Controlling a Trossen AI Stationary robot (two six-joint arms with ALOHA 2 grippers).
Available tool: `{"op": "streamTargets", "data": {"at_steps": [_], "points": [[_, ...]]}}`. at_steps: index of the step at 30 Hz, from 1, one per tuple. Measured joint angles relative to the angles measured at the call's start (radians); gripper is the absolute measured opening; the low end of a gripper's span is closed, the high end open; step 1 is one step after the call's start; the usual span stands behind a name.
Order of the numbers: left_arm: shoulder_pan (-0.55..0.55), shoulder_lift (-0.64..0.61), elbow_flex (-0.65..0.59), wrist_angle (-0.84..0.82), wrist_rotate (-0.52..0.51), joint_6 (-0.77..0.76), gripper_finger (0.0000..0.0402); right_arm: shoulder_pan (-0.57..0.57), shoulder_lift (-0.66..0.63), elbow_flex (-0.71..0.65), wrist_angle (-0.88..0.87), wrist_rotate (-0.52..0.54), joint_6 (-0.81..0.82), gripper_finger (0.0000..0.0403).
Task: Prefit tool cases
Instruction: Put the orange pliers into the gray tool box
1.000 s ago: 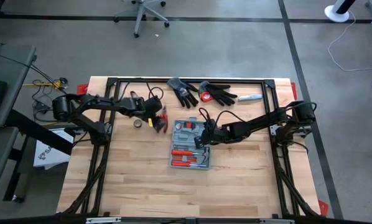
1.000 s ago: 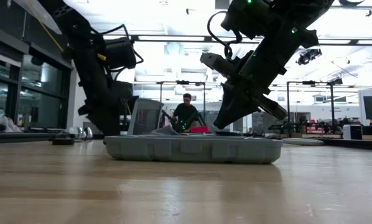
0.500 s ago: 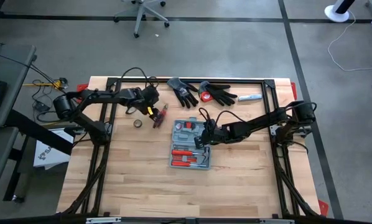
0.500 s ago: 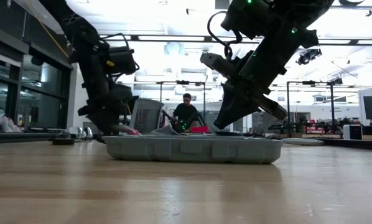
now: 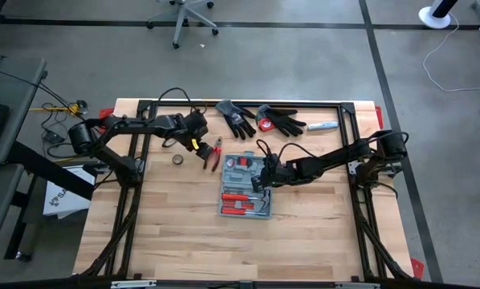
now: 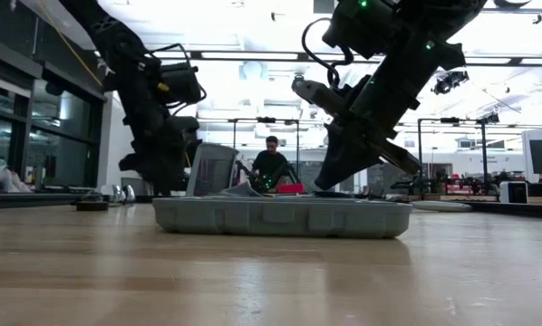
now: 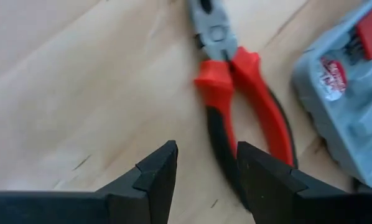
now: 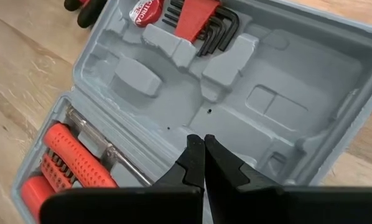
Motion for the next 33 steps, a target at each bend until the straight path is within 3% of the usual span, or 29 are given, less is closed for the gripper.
{"op": "streamTargets", "data": {"at_steps": [5, 11, 18, 24, 27, 31, 33], "points": [[-0.064, 0.0, 0.001, 0.052, -0.042, -0.024, 0.0158, 0.0, 0.0, 0.0, -0.023, 0.0, 0.0, 0.0], [-0.134, 0.039, 0.001, 0.039, -0.17, 0.0, 0.0158, 0.0, 0.0, 0.0, -0.029, 0.0, 0.0, 0.0], [-0.151, 0.165, 0.011, 0.039, -0.179, 0.007, 0.0158, 0.0, 0.0, 0.0, -0.029, 0.0, 0.002, 0.0], [-0.146, 0.171, 0.009, 0.032, -0.202, 0.087, 0.0156, 0.0, 0.0, 0.0, -0.032, 0.003, 0.007, 0.0], [-0.136, 0.17, 0.009, 0.021, -0.205, 0.148, 0.0133, 0.0, 0.0, 0.0, -0.032, 0.009, 0.007, 0.0], [-0.119, 0.167, 0.009, 0.012, -0.171, 0.231, 0.0039, -0.007, 0.0, 0.0, -0.03, 0.011, 0.011, 0.0], [-0.107, 0.162, 0.007, 0.01, -0.146, 0.242, 0.0035, -0.013, 0.0, 0.0, -0.025, 0.011, 0.011, 0.0]]}}
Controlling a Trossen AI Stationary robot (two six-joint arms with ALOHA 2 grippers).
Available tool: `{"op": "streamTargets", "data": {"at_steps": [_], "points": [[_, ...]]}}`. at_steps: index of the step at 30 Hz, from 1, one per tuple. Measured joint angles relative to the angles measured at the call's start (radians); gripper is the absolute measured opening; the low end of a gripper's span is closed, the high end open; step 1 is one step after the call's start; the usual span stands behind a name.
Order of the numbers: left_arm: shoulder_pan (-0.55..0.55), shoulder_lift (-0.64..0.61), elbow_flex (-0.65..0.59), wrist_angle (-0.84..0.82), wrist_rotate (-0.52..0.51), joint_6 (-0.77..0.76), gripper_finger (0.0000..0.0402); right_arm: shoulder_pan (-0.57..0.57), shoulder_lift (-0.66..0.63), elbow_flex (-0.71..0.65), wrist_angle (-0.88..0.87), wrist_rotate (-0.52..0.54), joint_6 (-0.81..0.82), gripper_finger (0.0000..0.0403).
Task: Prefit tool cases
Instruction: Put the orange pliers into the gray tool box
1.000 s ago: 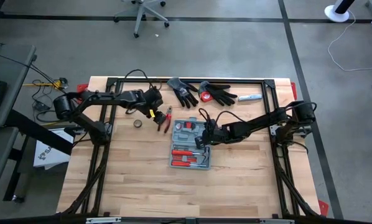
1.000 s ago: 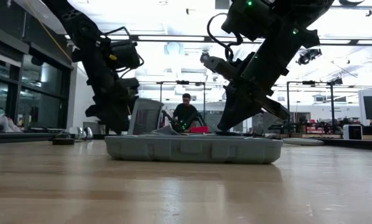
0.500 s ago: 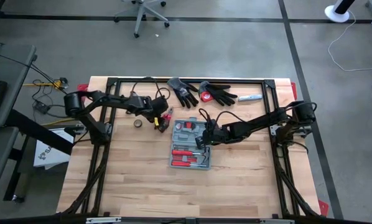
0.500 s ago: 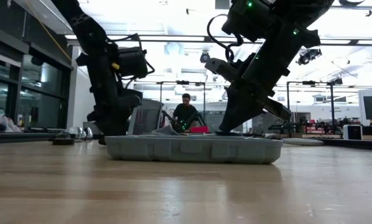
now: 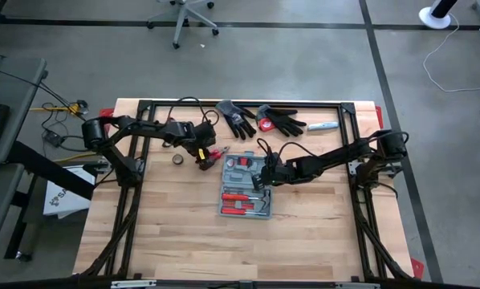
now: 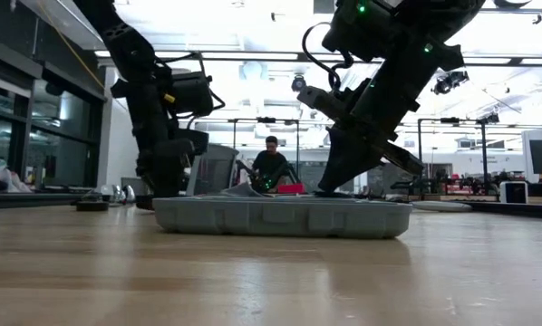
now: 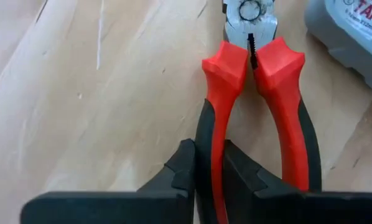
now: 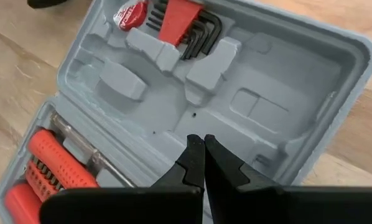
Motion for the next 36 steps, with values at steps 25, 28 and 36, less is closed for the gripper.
{"op": "streamTargets", "data": {"at_steps": [25, 28, 36], "points": [[-0.069, -0.263, 0.158, -0.19, 0.058, 0.254, 0.0035, -0.145, -0.309, 0.0, -0.099, -0.003, -0.272, 0.0], [-0.095, -0.261, 0.194, -0.203, 0.053, 0.234, 0.0035, -0.163, -0.361, 0.0, -0.129, -0.006, -0.314, 0.0], [-0.161, -0.243, 0.29, -0.198, 0.054, 0.226, 0.0035, -0.178, -0.535, 0.0, -0.13, -0.015, -0.333, 0.0]]}}
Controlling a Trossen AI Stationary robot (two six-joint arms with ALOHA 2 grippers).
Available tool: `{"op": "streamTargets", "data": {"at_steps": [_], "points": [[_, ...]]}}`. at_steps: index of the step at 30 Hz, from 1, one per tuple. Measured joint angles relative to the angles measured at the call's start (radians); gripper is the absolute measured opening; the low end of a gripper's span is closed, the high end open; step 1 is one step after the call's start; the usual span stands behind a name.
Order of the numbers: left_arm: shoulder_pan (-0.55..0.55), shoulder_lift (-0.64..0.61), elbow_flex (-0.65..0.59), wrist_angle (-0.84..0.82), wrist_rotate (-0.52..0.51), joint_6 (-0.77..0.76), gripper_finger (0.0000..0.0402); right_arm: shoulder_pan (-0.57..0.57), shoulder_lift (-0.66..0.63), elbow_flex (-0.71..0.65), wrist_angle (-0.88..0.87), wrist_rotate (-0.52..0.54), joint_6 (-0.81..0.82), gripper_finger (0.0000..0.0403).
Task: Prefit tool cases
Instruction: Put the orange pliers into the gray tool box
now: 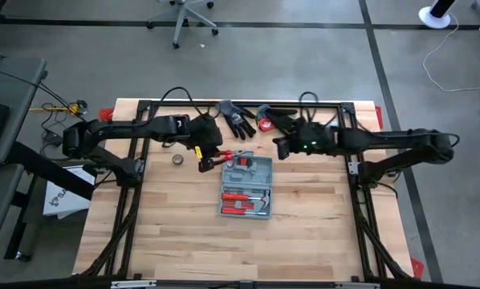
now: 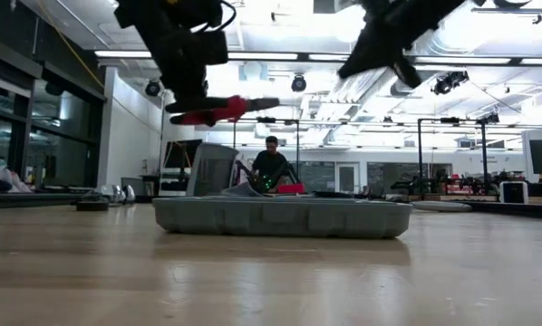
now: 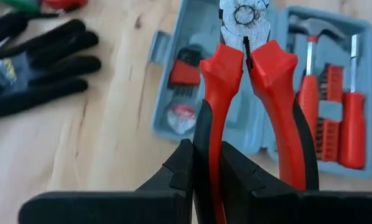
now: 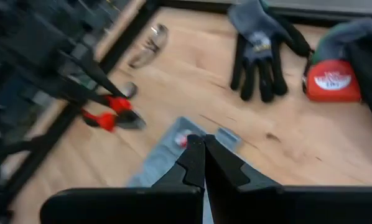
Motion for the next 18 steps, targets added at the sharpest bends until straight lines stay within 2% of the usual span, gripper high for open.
{"op": "streamTargets", "data": {"at_steps": [9, 18], "points": [[-0.068, 0.127, 0.082, 0.027, -0.003, -0.026, 0.0035, 0.016, -0.172, 0.0, 0.008, 0.0, -0.021, 0.0], [-0.115, 0.308, 0.14, 0.047, -0.002, 0.008, 0.0035, 0.016, -0.185, 0.0, -0.02, 0.053, -0.067, 0.0]]}}
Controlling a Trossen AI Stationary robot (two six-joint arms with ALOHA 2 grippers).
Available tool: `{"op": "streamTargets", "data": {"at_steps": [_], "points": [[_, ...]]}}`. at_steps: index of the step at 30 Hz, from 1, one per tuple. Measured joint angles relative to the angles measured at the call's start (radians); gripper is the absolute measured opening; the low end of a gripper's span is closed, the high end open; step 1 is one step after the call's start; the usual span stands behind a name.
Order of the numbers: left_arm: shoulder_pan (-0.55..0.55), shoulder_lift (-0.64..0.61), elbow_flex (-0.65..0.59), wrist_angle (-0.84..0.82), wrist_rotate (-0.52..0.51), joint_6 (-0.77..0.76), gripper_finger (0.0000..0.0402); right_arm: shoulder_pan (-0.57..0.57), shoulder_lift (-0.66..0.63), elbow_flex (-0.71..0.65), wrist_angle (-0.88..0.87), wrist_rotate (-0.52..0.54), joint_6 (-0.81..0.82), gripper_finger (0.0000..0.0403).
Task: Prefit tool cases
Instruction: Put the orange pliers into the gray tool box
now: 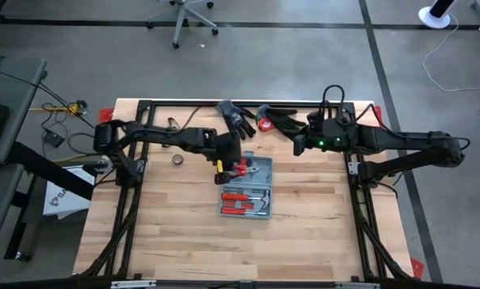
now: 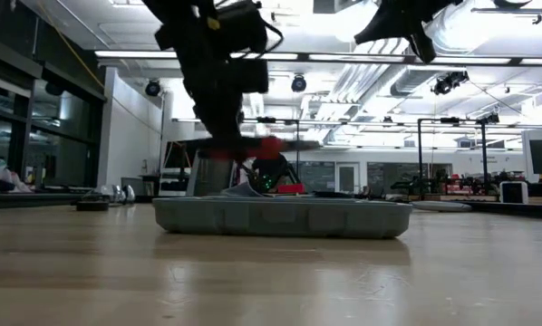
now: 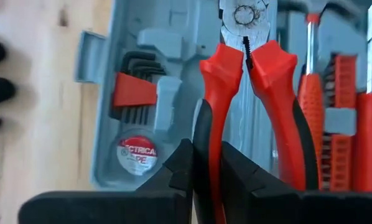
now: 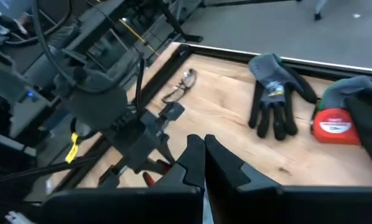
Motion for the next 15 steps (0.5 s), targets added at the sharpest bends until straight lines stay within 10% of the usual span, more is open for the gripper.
{"op": "streamTargets", "data": {"at_steps": [15], "points": [[-0.051, 0.156, 0.063, 0.044, -0.174, 0.15, 0.0035, 0.001, 0.092, 0.0, -0.055, -0.002, 0.007, 0.0]]}}
